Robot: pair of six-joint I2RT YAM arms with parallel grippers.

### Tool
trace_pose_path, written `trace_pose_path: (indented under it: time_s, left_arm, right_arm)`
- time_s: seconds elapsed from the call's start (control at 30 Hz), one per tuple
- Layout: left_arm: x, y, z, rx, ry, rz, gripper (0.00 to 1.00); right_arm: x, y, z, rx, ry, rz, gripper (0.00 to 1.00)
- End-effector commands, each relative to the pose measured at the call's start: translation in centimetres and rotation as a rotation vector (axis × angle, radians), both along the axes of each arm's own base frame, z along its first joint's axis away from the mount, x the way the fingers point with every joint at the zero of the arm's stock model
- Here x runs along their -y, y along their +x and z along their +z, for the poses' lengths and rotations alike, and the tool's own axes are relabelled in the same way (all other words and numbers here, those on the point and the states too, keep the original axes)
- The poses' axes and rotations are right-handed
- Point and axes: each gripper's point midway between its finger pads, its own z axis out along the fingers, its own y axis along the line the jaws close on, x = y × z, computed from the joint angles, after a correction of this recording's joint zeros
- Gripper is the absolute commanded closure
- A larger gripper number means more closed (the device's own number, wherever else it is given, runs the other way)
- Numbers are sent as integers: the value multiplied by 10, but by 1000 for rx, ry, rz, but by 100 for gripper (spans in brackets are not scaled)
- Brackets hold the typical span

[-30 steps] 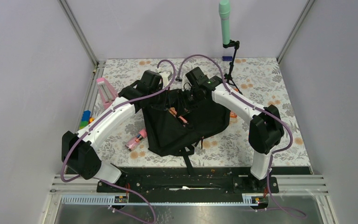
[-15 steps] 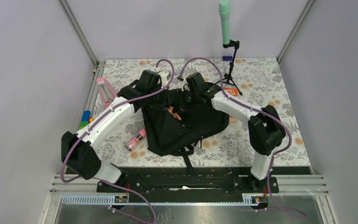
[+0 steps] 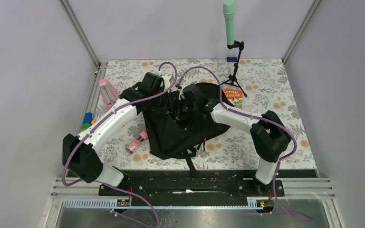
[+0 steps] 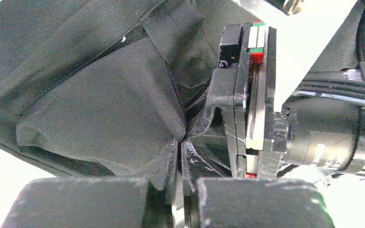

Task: Pack the student bag
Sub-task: Place the stationery in the student bag.

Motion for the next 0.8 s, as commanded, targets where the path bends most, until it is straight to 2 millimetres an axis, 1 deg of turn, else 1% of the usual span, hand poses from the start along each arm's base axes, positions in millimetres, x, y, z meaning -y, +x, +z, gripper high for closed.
trace_pose_path:
  time_s: [0.0,0.07,0.1,0.27,0.37,0.4,0.47,0.53,0.57,0.67,0.7,0.73,0.77]
  left_arm:
    - [15,9,36,113,-103,-18,100]
    - [14,10,36,114,-100,-17,100]
    - [14,10,36,114,-99,-16,100]
    - [13,10,36,119,-96,-14,100]
    - [11,11,37,129,-87,-6,100]
    - [10,13,36,133,-78,-1,100]
    - [6,15,34,142,-61,10,100]
    - [1,18,33,154,-39,28,100]
    - [-1,19,32,163,-26,34,100]
    - [-10,24,31,197,12,58,86]
    - [-13,25,32,214,19,69,76]
    - [-16,26,34,234,25,82,65]
    - [-19,28,37,260,28,94,46]
  right_arm:
    - [-12,-3,18,41,101,-29,100]
    - [-7,-2,22,73,97,-44,93]
    - [-3,0,31,107,100,-51,88]
    - [16,4,57,230,64,-73,65]
    - [28,6,64,272,27,-92,53]
    - [31,7,67,290,22,-97,50]
    - [43,5,64,293,-19,-115,46]
    - [58,5,62,299,-69,-153,44]
    - [69,8,61,310,-110,-192,44]
    - [100,7,64,350,-184,-271,39]
    - [111,6,68,372,-199,-299,36]
    - [120,5,71,395,-213,-318,34]
    - [131,2,76,427,-222,-326,31]
